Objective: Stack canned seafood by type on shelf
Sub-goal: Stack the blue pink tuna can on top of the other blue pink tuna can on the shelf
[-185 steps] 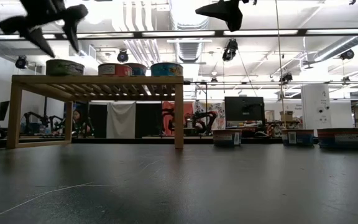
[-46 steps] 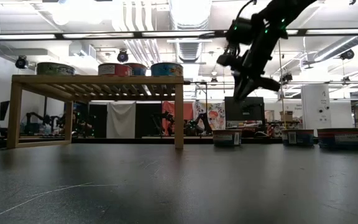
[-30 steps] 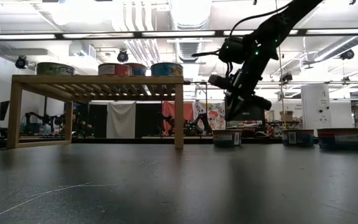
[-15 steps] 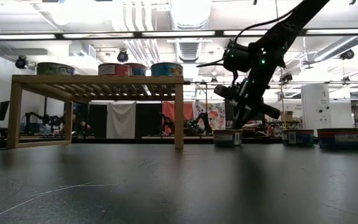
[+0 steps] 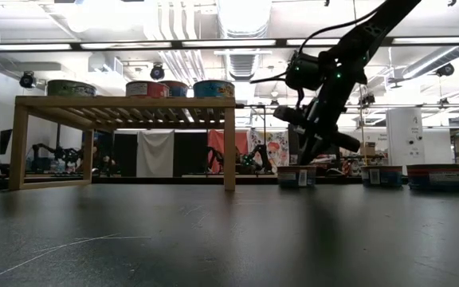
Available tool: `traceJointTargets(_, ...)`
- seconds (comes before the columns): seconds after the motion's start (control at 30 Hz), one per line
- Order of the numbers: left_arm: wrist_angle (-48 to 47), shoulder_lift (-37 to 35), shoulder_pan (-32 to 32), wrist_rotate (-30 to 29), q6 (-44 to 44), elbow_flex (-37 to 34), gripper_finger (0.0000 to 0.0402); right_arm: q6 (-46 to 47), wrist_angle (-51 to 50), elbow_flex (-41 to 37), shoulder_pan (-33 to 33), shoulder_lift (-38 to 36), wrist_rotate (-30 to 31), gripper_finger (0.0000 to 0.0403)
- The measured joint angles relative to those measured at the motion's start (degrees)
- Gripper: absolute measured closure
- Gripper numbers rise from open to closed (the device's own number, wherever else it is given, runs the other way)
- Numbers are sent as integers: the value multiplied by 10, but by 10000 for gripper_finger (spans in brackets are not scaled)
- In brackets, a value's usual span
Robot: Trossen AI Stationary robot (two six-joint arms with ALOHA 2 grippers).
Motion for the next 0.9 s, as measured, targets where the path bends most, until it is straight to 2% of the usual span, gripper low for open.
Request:
traceJointTargets(0.43,-4,1,0,0,0,0,401,21,-17,0,19,-1,-60,390)
traceJointTargets(0.9,-6,1,0,-20,0,0,401,44,-39,0,94,-3,-71,390)
